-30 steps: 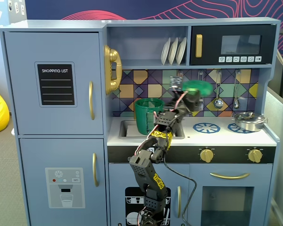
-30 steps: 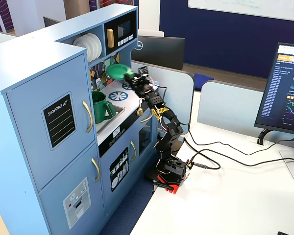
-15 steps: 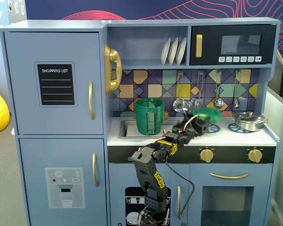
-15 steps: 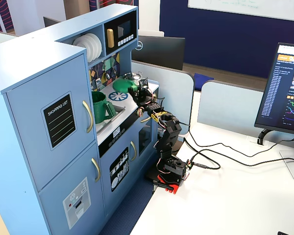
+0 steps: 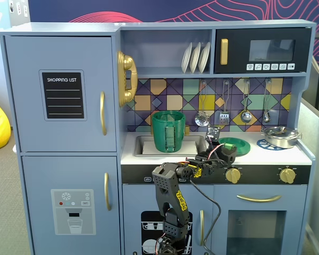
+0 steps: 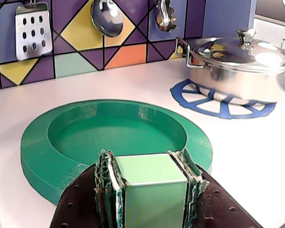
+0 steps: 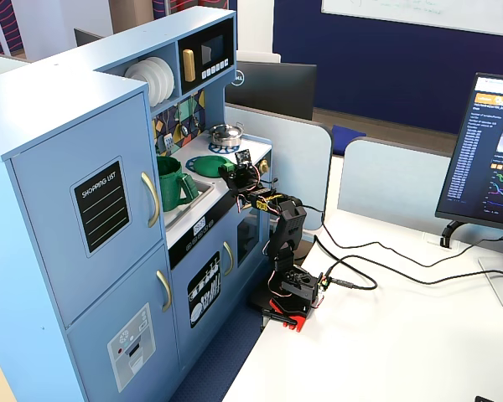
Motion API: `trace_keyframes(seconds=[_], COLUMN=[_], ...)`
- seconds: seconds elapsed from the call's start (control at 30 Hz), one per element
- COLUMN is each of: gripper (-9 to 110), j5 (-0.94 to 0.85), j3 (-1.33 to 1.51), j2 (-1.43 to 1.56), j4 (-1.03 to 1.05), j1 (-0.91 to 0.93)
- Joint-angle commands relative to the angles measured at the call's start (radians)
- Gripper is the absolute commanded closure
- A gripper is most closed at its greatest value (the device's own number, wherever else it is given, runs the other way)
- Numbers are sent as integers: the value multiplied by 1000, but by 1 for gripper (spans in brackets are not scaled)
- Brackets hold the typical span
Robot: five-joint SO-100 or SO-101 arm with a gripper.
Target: Take off the lid from the green recipient and place it on the counter
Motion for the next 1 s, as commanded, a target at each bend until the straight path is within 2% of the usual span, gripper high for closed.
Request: trace_keyframes(seconds=[0.0,0.17,0.4,0.63,0.77,0.97], gripper=[88,76,78,82,83,84], j5=[58,78,66,57,72,48], j3=[-20,-26,-103,-215,-95,176], j2=[15,35,137,528,756,986], j4=[-37,-12,95,627,816,842], j1=[9,18,15,-92,-190,-318])
